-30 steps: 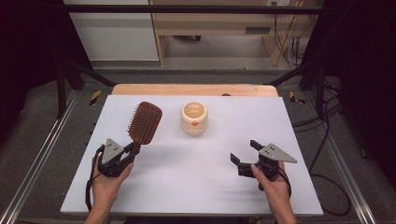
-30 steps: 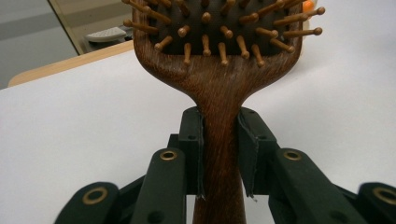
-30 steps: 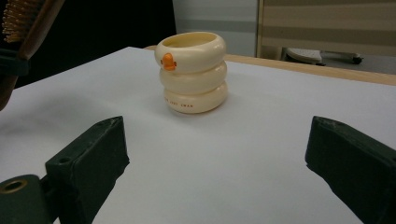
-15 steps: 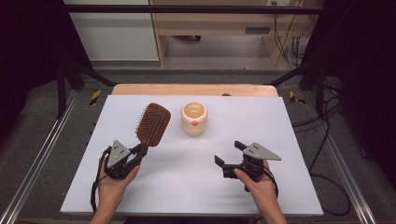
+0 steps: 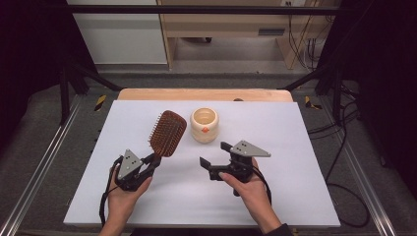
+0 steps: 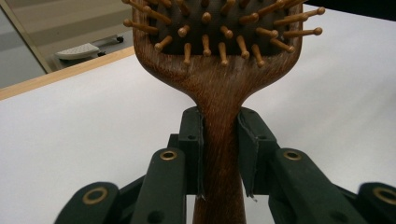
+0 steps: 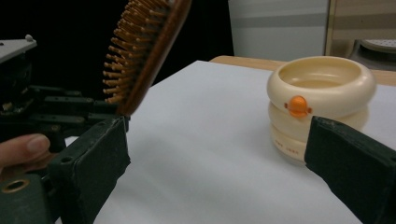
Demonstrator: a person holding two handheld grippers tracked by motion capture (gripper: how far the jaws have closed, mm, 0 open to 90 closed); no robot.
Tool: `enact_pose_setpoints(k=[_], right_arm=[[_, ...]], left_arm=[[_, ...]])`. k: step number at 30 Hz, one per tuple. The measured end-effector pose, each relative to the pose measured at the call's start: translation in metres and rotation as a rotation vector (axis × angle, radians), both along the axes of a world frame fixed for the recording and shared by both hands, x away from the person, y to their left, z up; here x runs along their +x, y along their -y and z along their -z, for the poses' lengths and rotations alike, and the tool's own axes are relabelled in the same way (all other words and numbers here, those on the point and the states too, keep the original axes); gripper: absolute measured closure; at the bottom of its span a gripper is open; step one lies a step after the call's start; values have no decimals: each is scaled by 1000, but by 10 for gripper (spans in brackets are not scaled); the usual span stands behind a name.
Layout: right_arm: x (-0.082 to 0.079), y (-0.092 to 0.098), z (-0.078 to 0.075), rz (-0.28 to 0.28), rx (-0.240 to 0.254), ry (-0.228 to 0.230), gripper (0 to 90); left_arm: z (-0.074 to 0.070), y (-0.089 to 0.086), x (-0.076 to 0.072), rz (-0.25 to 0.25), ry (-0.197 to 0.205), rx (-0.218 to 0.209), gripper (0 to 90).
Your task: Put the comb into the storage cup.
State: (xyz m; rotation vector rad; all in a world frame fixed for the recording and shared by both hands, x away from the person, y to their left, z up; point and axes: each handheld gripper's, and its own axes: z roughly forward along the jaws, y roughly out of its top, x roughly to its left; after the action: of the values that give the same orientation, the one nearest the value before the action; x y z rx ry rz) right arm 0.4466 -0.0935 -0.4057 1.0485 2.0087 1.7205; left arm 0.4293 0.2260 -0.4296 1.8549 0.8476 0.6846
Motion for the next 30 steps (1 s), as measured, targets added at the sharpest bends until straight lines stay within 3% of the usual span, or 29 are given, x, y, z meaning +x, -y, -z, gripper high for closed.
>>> enact_pose_setpoints(k=[6,11,26,30], right_arm=[[8,-21,-13,-9,-1,-1,62],[15,-31,-19,1,30,-17,62],[31,-50,-27,-12,67,-42,62],[35,-54,-26,-33,110,-73,79]], left_arm=[[-1,3,-2,12,11,0,729],[-3,3,-4,16,19,-11,729],[-3,7,-7,39,43,-23,729],[-3,7,-7,41,43,-22,729]])
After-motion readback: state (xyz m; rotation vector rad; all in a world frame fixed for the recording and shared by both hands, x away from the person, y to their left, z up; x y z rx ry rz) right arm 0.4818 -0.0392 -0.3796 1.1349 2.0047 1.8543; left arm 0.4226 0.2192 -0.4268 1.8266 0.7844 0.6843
